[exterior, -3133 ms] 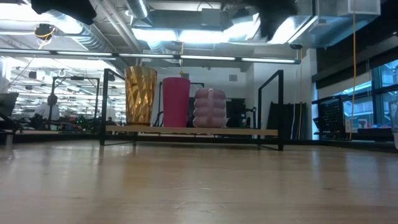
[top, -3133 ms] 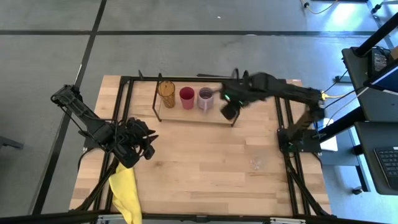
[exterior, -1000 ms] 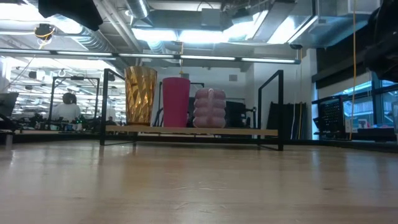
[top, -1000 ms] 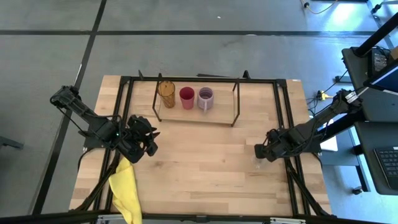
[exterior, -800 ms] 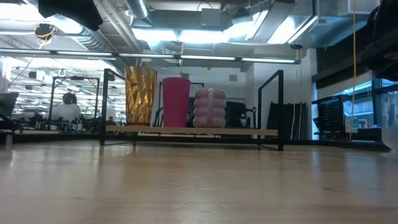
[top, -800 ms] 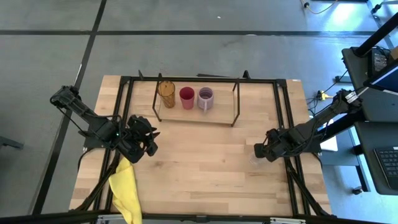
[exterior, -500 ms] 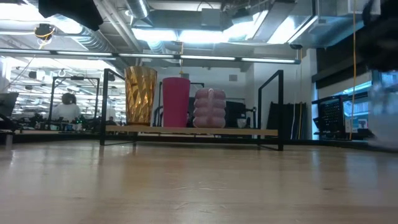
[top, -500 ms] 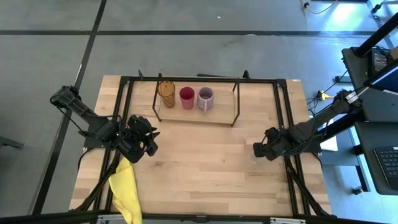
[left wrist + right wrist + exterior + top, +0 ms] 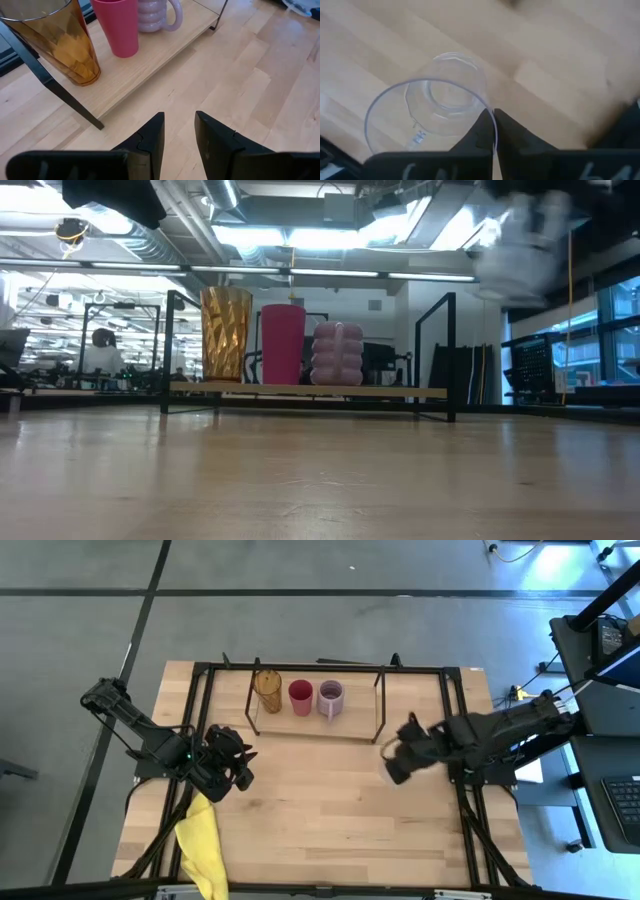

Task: Stack small to large cups/mugs on shelf
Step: Put the transparent mug on the shelf

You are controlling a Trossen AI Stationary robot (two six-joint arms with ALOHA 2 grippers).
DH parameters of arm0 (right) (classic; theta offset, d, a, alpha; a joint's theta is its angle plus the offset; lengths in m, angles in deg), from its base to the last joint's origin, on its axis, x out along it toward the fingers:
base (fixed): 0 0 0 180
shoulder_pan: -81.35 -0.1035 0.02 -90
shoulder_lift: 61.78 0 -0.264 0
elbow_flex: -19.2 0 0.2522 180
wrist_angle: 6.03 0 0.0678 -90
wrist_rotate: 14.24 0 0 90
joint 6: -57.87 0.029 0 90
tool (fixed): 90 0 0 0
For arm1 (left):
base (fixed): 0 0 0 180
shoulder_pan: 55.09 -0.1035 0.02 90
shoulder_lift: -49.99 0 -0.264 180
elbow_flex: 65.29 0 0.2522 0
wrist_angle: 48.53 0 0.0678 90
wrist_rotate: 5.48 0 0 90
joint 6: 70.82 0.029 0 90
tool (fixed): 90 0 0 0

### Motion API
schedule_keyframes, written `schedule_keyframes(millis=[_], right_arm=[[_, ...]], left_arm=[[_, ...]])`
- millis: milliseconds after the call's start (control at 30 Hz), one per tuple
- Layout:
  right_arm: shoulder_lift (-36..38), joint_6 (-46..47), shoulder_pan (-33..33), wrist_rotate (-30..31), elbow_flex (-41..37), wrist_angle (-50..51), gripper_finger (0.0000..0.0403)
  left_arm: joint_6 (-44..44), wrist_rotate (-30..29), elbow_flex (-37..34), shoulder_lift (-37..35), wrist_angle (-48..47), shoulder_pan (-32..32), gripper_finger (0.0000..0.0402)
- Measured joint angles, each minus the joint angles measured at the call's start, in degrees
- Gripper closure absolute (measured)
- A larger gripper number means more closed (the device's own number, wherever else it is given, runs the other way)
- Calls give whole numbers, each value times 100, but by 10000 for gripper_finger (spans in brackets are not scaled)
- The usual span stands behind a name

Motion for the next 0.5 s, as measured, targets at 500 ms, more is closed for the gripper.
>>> schedule_keyframes(millis=[500], right_arm=[[-2255, -3931, 2557, 62, 2689, 433, 394]], left_arm=[[-7, 0, 0, 0, 0, 2, 300]])
